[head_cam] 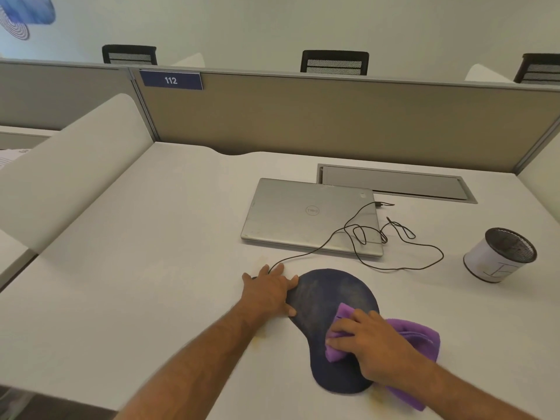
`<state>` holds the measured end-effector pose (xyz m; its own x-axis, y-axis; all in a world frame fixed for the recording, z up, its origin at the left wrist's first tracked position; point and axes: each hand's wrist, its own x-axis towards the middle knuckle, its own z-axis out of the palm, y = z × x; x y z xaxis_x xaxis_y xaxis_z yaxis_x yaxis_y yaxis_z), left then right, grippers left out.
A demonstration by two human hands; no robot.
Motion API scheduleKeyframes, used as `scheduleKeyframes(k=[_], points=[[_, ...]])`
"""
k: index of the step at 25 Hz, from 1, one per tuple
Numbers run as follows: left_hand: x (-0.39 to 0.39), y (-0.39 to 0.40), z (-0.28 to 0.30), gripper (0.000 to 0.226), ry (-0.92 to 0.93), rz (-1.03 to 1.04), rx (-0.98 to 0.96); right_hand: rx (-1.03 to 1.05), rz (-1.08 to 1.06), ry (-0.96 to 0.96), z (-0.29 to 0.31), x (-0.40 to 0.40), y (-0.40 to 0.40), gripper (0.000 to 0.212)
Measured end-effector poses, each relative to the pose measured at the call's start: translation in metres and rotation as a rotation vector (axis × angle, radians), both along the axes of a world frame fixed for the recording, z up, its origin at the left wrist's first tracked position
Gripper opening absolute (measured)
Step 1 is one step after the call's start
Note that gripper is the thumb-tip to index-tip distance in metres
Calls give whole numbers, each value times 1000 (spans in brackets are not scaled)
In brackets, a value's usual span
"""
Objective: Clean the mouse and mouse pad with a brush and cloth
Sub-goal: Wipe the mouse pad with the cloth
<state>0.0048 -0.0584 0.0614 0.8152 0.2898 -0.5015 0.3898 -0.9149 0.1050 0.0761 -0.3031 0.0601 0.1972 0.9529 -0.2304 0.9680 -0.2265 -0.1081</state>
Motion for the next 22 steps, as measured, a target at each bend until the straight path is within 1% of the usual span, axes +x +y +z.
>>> scheduleKeyframes(k=[2,4,7,8,10,13,14,17,22], points=[[0,-1,-1,84,-7,10,-2,0,-22,10,-1,11,-21,50],[0,-1,-2,83,-5,13,2,9,-37,-24,2,20,-38,51],[1,-2,-3,83,1,19,13,-124,-34,-67,13,23,-53,50],[1,-3,-3,83,4,18,18,-136,-16,-66,16,24,-55,48],[1,-5,-2,83,5,19,19,-121,7,-45,19,29,-61,43],[1,-6,-1,82,1,18,21,84,-129,35,17,36,-63,44],[1,-6,-1,82,-1,18,22,127,-137,45,13,33,-60,45],[1,-7,-2,82,6,19,24,93,-35,16,-7,19,-50,43],[1,-8,0,82,10,36,18,15,-28,71,11,37,-64,42]])
